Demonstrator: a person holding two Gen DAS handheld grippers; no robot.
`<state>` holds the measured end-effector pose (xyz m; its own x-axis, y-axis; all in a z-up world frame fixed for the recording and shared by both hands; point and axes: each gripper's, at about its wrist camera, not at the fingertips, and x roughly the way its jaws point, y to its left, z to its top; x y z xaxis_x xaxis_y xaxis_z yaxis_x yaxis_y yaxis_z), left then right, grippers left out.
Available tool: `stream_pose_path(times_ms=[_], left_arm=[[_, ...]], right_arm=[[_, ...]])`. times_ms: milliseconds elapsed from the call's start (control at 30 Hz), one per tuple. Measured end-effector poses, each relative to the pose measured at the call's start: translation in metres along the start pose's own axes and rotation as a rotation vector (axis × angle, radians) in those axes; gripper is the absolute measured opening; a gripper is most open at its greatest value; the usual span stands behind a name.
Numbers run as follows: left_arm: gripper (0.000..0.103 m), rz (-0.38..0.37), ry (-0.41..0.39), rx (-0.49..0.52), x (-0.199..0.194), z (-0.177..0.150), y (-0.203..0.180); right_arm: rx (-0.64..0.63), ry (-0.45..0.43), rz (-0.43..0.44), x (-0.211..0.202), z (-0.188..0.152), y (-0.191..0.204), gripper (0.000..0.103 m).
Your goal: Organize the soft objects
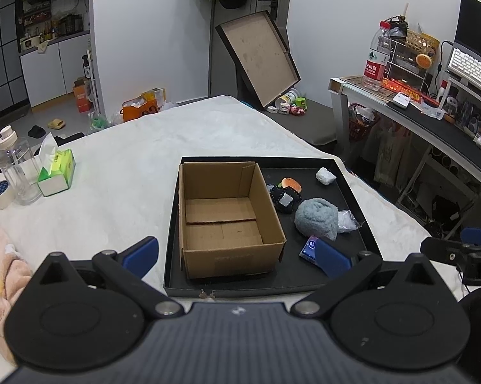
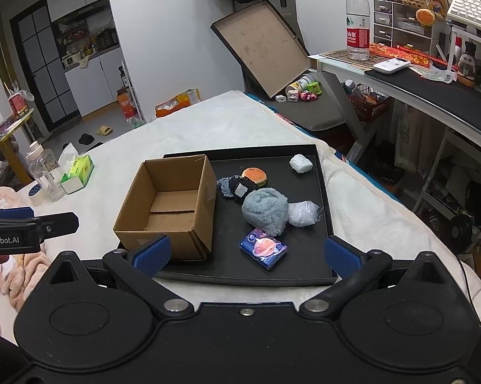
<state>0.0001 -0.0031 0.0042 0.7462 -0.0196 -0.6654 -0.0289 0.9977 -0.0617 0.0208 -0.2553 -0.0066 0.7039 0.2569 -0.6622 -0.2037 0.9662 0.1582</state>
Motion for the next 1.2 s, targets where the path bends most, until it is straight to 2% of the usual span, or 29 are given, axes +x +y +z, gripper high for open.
stream_pose_path(times_ms=[1200], left_arm=[[0.103, 0.010, -0.008, 0.010, 0.0009, -0.0012, 0.0018]], right_arm=[[0.005, -0.005, -0.015, 0.0015, -0.0008, -0.0040, 0.103]])
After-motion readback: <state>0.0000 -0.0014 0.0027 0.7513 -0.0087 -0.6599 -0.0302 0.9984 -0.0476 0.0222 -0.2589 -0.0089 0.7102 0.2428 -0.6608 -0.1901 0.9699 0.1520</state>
